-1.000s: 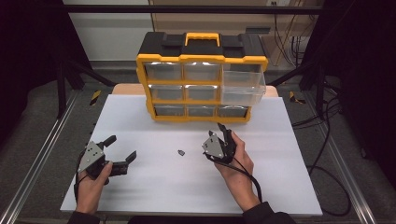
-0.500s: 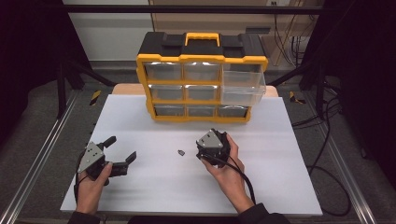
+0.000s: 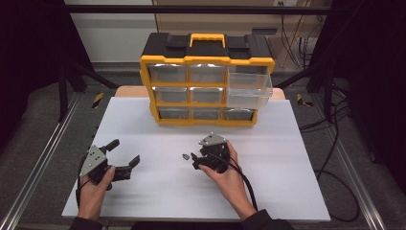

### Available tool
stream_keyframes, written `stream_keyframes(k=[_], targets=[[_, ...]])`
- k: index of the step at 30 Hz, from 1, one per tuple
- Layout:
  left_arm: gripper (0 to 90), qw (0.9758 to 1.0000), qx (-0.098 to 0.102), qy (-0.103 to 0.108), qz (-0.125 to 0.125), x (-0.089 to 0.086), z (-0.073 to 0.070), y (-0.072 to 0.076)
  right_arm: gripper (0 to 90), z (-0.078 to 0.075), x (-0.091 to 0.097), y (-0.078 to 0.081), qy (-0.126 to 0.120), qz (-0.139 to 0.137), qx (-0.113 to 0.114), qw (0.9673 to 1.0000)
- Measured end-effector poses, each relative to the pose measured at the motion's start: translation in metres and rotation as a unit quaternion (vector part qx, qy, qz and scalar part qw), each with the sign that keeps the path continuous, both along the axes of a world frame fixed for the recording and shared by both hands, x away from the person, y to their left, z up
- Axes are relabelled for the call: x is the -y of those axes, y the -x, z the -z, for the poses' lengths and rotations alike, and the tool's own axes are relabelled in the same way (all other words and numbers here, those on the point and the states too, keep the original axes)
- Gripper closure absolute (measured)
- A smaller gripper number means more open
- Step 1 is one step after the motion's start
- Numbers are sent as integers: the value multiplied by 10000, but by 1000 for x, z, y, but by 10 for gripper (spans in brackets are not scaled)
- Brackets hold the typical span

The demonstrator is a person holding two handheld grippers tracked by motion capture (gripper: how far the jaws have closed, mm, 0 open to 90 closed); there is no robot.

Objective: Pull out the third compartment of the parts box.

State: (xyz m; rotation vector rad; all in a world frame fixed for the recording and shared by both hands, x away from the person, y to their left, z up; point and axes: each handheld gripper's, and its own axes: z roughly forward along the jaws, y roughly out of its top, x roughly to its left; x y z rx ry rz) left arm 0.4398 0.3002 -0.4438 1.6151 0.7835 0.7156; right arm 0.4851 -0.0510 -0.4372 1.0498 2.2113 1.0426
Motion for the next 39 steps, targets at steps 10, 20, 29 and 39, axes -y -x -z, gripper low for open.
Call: stream_keyframes(k=[10, 20, 29, 39], targets=[[14, 10000, 2, 11, -1, 0, 0, 0, 119, 3, -1, -8, -355, 70, -631, 9974], [14, 10000, -4, -4, 49, 2, -1, 0, 108, 6, -5, -9, -520, -34, -726, 9960], [14, 10000, 14, 44, 51, 1, -2, 1, 115, 10, -17, -8, -529, -235, -810, 9950], [14, 10000, -4, -18, 32, 2, -1, 0, 112, 14, -24, -10, -443, -351, -965, 9937]])
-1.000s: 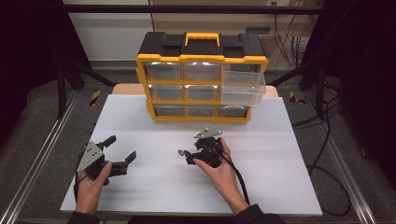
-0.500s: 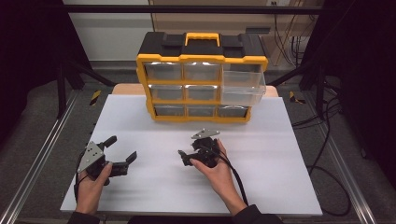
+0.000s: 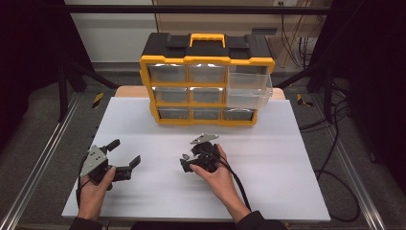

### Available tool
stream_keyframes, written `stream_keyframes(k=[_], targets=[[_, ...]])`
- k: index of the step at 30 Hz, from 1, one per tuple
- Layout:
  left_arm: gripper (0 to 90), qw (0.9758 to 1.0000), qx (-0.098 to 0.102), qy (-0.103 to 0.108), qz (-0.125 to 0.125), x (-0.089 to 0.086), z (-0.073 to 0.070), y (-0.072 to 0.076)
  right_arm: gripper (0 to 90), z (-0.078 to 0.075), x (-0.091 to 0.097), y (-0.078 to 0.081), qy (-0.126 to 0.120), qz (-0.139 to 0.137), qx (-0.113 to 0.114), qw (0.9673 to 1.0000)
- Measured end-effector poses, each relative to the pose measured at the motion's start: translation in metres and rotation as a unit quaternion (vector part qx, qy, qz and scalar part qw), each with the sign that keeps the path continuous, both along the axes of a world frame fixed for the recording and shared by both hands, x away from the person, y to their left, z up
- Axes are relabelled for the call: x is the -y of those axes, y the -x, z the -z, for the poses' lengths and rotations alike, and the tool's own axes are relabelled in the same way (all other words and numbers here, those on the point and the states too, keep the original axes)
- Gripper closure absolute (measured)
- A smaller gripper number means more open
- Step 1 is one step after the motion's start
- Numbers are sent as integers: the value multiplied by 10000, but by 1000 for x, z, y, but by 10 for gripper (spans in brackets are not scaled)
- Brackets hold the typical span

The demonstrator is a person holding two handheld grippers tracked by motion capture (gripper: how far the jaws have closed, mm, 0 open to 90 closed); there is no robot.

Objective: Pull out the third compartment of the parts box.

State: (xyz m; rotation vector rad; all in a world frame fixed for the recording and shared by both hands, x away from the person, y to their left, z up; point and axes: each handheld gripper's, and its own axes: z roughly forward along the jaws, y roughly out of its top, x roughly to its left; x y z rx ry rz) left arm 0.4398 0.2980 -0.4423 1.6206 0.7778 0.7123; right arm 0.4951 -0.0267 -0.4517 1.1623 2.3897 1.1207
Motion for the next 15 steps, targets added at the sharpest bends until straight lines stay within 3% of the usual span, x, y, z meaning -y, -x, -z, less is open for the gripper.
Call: stream_keyframes(k=[15], targets=[[14, 10000, 38, -22, 33, 1, -1, -1, 110, 6, -7, 2, 123, -122, -95, 9998]])
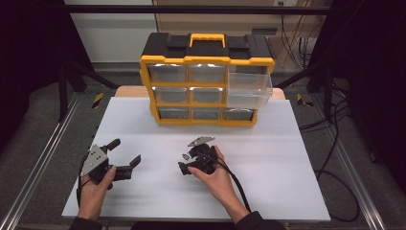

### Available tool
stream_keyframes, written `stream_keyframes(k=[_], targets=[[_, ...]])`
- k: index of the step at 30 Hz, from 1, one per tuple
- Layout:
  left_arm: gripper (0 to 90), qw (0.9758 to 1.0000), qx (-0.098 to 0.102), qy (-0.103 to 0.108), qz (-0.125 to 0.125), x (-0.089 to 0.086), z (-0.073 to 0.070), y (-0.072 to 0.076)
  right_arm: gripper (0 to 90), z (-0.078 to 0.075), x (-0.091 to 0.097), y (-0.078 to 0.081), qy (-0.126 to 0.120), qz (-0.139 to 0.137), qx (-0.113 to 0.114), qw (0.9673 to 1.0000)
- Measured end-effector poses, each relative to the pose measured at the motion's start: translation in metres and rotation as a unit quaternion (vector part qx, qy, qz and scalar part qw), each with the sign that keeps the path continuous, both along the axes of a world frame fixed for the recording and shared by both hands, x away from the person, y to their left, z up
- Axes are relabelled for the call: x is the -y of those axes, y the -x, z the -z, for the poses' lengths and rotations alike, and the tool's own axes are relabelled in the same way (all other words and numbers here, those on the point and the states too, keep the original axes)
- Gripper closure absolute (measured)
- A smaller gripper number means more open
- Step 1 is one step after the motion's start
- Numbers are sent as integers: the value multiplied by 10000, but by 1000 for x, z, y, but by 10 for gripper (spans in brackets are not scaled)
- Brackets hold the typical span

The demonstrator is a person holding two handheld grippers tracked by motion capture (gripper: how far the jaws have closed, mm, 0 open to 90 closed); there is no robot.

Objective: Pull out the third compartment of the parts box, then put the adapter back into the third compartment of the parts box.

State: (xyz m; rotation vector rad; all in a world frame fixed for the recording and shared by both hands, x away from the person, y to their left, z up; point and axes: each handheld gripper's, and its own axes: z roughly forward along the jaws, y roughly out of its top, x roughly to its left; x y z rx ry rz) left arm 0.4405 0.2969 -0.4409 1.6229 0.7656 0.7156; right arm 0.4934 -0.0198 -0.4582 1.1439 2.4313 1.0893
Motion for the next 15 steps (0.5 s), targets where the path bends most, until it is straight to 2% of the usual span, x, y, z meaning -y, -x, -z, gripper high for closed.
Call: stream_keyframes(k=[15], targets=[[14, 10000, -11, -80, -30, 1, 1, 0, 119, 1, -10, -3, -22, -132, -97, 9999]])
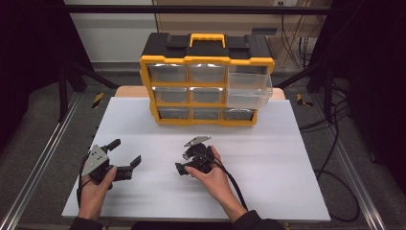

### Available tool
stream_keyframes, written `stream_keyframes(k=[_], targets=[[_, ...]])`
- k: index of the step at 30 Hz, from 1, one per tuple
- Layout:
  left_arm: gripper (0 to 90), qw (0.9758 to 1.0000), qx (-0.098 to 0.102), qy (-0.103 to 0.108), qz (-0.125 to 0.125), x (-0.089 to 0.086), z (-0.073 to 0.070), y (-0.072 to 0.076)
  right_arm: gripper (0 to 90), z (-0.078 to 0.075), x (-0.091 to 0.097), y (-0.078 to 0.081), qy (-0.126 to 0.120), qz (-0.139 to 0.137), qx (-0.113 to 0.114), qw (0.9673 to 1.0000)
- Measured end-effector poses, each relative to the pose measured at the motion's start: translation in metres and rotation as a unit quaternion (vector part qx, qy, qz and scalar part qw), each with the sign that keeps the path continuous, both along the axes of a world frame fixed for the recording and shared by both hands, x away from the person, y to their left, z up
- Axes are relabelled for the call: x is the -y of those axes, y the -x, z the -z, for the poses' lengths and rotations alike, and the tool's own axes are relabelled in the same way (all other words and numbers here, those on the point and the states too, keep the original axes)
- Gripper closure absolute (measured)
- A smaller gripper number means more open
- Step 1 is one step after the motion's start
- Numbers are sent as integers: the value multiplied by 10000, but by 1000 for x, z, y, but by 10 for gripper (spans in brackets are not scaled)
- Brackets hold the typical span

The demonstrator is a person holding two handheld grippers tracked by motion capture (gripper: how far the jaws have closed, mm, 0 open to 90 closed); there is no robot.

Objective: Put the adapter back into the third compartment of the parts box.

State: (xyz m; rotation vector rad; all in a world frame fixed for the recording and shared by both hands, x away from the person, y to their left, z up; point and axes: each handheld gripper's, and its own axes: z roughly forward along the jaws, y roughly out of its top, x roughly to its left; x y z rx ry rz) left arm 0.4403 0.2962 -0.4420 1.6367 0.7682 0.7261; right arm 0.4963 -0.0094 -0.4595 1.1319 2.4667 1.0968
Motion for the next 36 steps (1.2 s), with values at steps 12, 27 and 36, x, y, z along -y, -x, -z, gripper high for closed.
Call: stream_keyframes(k=[12, 27, 36], targets=[[14, 10000, 43, 33, 25, 0, -2, 0, 110, -3, -19, -11, 265, -170, -352, 9989], [12, 10000, 43, 49, 34, -1, -2, 0, 102, -8, -24, -22, 313, -185, -441, 9984], [12, 10000, 48, 30, 61, 0, -2, -1, 395, -10, -14, -32, 517, -252, -500, 9971]])
